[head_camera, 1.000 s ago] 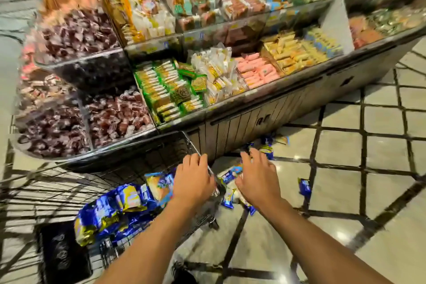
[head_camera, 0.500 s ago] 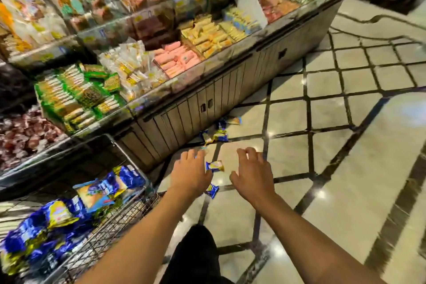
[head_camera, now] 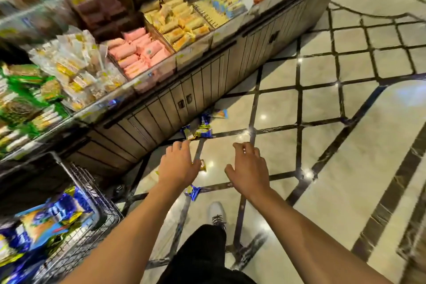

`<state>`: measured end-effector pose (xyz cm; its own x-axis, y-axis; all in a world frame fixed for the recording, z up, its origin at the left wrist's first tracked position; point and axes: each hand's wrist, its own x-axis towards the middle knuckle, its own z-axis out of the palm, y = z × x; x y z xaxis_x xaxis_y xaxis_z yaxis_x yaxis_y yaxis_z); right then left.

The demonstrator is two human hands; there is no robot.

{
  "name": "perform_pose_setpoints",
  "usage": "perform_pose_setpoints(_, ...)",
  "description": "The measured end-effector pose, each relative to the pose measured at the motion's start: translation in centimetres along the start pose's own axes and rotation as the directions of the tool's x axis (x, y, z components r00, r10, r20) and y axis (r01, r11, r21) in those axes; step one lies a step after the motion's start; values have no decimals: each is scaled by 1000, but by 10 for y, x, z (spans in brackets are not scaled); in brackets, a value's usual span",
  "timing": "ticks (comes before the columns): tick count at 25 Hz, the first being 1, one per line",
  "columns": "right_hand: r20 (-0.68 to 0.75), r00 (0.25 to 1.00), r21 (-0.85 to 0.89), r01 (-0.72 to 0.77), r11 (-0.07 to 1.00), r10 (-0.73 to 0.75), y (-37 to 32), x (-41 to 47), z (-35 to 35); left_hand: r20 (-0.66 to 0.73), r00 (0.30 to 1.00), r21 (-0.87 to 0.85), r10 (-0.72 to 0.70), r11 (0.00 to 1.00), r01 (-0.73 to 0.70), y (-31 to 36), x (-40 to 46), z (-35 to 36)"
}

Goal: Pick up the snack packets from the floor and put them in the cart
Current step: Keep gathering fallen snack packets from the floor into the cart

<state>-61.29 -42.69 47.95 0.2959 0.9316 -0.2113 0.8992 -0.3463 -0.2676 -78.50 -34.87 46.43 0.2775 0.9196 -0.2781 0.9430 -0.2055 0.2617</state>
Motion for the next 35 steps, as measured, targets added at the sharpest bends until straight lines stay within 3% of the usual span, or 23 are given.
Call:
perform_pose_setpoints(10, -1, 999, 13, 47, 999, -47, 66, 138, -58, -42, 996, -114, -83, 990, 78, 104, 115, -23)
perform_pose_setpoints(21, 94, 953, 82, 281, 956, -288, 137, 271, -102, -89, 918, -245, -386, 902, 355, 205, 194, -17)
perform_pose_setpoints(25, 147, 935, 77, 314, 946, -323, 136, 311, -101, -80, 878, -311, -472, 849, 428, 206, 220, -15)
perform_pose_setpoints(35, 286, 880, 49, 382, 923, -380, 103, 374, -69, -67, 845, -394, -531, 792, 467, 174, 283, 6)
